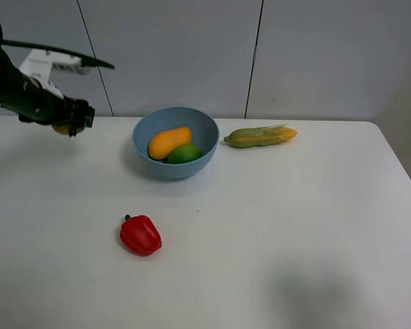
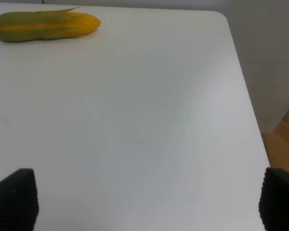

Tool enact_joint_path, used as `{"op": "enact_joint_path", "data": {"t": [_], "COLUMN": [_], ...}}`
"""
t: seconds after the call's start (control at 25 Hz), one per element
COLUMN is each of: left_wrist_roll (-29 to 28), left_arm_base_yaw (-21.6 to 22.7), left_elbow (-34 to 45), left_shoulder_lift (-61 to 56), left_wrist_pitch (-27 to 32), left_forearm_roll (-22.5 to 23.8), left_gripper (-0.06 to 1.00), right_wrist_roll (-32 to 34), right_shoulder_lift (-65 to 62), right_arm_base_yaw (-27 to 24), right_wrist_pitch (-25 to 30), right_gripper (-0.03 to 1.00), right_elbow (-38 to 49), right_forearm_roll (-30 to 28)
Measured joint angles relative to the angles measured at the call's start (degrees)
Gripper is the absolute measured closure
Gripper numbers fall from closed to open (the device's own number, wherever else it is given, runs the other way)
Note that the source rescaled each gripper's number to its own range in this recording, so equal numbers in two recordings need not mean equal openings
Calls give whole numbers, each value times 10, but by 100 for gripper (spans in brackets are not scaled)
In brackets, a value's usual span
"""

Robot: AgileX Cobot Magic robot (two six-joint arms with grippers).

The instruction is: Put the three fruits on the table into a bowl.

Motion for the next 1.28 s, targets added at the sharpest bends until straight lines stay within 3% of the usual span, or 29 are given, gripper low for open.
{"op": "enact_joint_path", "data": {"t": [0.16,0.48,0.84,0.88,0.92,1.0,1.04,1.12,1.28], "left_wrist_roll": [0,0,32,32,32,32,32,31,31], "left_arm_base_yaw": [-61,-177,-205,-205,-205,-205,-205,-205,-205], "left_elbow": [-94,-173,-175,-176,-176,-176,-176,-176,-176], "left_shoulder_lift": [9,127,204,204,204,203,201,190,127], "left_wrist_pitch": [49,52,43,43,40,35,35,35,34], "left_forearm_roll": [-9,-11,-12,-12,-12,-12,-12,-12,-12], "left_gripper": [93,93,92,77,51,10,2,-4,-6], "right_wrist_roll": [0,0,0,0,0,0,0,0,0], "right_shoulder_lift": [0,0,0,0,0,0,0,0,0], "right_arm_base_yaw": [0,0,0,0,0,0,0,0,0], "right_wrist_pitch": [0,0,0,0,0,0,0,0,0], "right_gripper": [15,15,15,15,15,15,15,15,15], "right_elbow": [0,0,0,0,0,0,0,0,0], "right_forearm_roll": [0,0,0,0,0,0,0,0,0]}}
